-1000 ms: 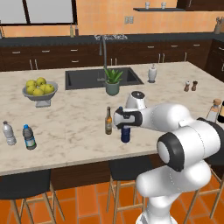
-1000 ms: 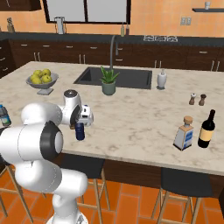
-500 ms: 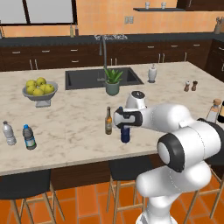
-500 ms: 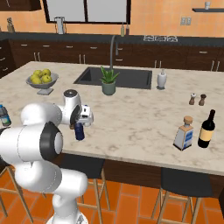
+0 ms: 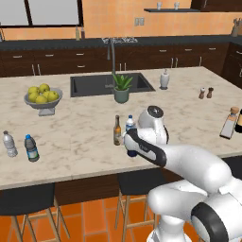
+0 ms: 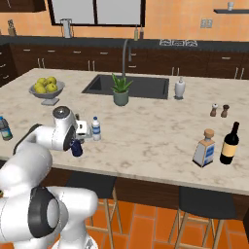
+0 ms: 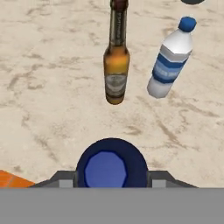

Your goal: Move the plastic bottles in the middle to the plastics group, and the glass bottles in the middle to the glass group.

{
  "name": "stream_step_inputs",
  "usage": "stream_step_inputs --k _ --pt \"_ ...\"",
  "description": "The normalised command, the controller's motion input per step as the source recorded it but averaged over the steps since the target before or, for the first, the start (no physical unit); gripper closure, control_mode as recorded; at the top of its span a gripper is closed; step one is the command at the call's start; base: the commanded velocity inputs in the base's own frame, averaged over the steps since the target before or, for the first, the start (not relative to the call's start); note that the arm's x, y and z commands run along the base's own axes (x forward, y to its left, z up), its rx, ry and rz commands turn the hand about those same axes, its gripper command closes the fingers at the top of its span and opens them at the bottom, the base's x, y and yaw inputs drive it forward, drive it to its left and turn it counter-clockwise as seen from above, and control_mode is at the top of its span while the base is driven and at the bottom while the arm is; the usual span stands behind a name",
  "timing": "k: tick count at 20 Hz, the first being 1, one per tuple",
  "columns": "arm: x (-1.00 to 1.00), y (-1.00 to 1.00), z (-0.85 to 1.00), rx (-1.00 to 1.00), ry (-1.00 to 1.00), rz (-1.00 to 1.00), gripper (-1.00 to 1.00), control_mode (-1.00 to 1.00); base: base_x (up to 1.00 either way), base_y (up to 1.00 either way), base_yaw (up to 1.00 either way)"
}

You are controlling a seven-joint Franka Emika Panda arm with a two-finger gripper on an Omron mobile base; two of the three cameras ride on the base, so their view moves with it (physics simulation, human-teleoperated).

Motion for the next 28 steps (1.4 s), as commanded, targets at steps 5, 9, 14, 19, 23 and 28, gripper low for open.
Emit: stream_step_inputs --k 5,9,14,19,23,28 --pt "-0.33 0.71 0.46 0.0 0.0 0.21 1.0 -1.0 0.0 0.0 0.0" --pt "-0.02 0.96 0.37 0.0 0.0 0.18 1.0 -1.0 0.0 0.0 0.0" --pt "0.04 1.0 0.07 0.0 0.0 0.15 1.0 -1.0 0.0 0.0 0.0" --pt "0.46 0.91 0.0 0.0 0.0 0.12 1.0 -1.0 0.0 0.0 0.0" --pt "0.5 0.75 0.11 0.0 0.0 0.08 1.0 -1.0 0.0 0.0 0.0" --pt "0.49 0.64 0.14 0.0 0.0 0.07 1.0 -1.0 0.0 0.0 0.0"
